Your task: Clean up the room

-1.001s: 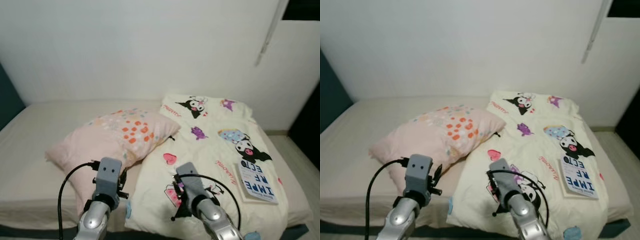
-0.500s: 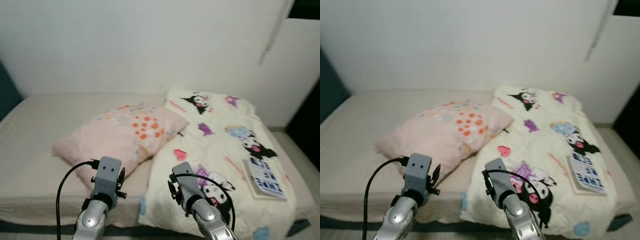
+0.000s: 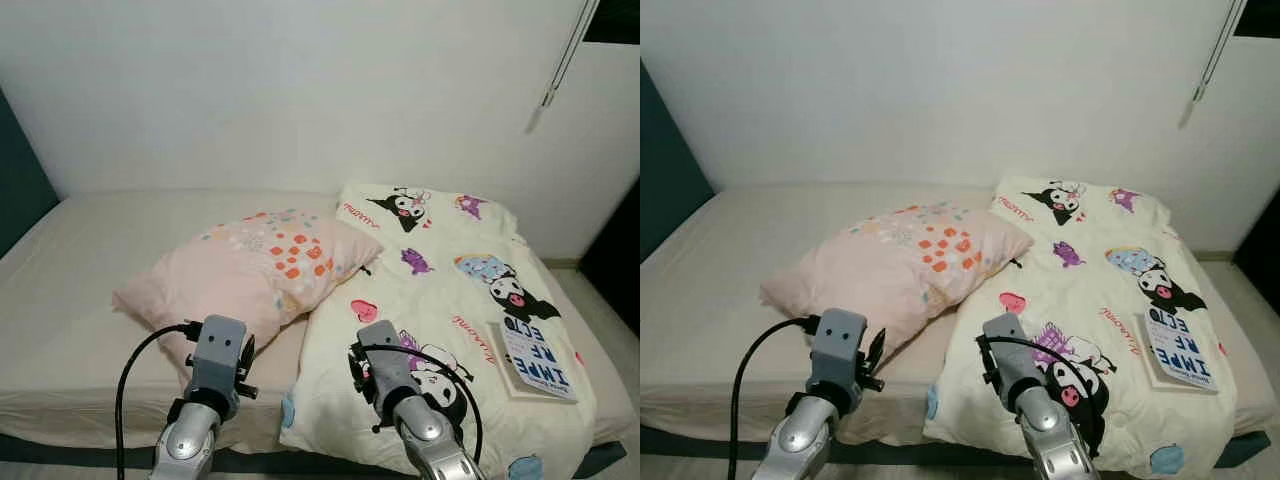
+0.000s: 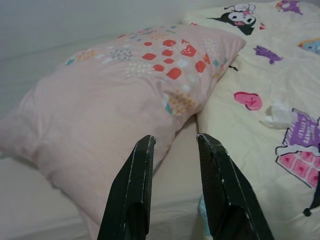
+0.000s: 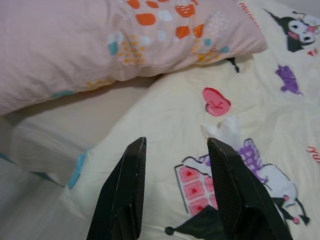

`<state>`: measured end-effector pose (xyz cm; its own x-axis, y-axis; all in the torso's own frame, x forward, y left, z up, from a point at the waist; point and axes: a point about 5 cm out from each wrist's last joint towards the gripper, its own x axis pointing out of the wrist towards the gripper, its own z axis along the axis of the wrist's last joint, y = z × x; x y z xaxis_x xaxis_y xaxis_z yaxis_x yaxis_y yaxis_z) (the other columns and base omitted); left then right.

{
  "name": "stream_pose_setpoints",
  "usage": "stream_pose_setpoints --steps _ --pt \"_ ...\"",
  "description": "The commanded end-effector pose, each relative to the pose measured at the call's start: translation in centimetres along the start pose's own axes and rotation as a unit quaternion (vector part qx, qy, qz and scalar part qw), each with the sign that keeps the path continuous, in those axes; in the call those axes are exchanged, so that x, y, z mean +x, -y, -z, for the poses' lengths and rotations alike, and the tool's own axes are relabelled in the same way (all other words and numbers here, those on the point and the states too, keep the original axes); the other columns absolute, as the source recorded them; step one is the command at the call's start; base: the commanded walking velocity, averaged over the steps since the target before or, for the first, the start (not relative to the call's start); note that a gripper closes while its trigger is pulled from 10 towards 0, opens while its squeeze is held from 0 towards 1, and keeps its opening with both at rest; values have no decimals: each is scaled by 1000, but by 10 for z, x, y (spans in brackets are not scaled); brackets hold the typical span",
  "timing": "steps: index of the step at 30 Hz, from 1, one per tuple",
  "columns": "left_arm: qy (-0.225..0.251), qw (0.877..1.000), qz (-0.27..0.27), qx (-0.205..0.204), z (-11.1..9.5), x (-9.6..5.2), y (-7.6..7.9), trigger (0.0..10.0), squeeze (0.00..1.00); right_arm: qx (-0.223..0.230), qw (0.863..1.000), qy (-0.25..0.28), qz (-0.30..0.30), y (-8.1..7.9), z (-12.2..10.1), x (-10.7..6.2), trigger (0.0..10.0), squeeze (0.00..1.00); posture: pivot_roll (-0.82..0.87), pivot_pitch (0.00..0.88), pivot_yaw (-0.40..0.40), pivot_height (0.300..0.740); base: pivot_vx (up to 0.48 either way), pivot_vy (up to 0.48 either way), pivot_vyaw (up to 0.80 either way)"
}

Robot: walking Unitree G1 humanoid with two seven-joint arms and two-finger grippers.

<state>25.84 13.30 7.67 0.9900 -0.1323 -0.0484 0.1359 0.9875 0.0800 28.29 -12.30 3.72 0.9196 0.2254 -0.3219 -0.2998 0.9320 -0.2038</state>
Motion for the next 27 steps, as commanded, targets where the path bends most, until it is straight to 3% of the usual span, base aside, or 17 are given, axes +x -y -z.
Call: stream_pose_setpoints --steps 1,8,27 --pt "-1 1000 -5 -21 1 -3 -1 10000 0 4 1000 3 4 1 1 -2 10000 0 59 15 -21 740 0 0 0" --pt "9 999 1 -32 -2 -3 0 10000 0 3 1000 4 0 0 -1 -2 10000 0 59 15 -23 740 207 0 0" --pt "15 999 3 -39 -4 -4 0 10000 0 1 1000 4 -6 -2 0 -2 10000 0 56 19 -25 740 370 0 0"
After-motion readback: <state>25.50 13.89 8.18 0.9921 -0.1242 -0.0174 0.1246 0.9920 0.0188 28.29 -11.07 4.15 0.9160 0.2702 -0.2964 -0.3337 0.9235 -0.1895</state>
